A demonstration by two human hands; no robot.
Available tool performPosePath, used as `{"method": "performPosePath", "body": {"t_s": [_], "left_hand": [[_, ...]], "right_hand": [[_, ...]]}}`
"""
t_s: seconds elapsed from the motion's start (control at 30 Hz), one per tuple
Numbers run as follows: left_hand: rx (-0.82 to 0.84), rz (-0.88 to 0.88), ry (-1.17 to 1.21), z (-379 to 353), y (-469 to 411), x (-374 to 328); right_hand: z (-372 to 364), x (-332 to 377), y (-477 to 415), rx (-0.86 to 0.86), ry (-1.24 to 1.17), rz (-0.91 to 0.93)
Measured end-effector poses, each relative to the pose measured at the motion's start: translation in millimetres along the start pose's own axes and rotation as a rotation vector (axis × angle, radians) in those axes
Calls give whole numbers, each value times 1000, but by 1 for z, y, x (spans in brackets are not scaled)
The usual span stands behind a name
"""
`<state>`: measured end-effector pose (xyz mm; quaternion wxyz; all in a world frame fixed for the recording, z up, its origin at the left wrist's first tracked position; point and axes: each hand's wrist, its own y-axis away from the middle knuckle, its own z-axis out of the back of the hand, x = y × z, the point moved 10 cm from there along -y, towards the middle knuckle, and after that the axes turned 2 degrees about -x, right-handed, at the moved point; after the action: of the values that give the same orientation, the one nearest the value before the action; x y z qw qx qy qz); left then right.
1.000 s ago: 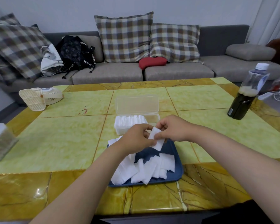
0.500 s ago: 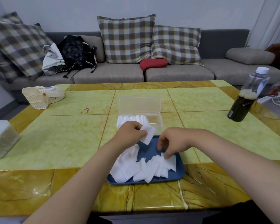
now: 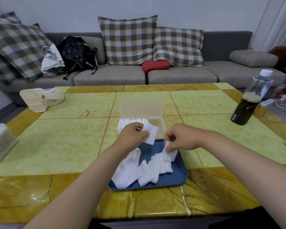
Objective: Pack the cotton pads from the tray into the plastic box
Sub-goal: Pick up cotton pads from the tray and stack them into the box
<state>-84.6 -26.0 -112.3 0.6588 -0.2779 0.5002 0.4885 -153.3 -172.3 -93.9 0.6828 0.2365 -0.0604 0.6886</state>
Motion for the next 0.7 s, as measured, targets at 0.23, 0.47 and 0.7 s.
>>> {"method": "performPosePath", "body": {"t_s": [0.23, 0.47, 0.7], "left_hand": [[-7, 91, 172, 1, -3, 9], [205, 138, 335, -24, 9, 2], [233, 156, 385, -22, 13, -2]], "right_hand": [[40, 9, 3, -202, -478, 68], [45, 21, -5, -310, -538, 46], [45, 25, -13, -376, -406, 46]]}}
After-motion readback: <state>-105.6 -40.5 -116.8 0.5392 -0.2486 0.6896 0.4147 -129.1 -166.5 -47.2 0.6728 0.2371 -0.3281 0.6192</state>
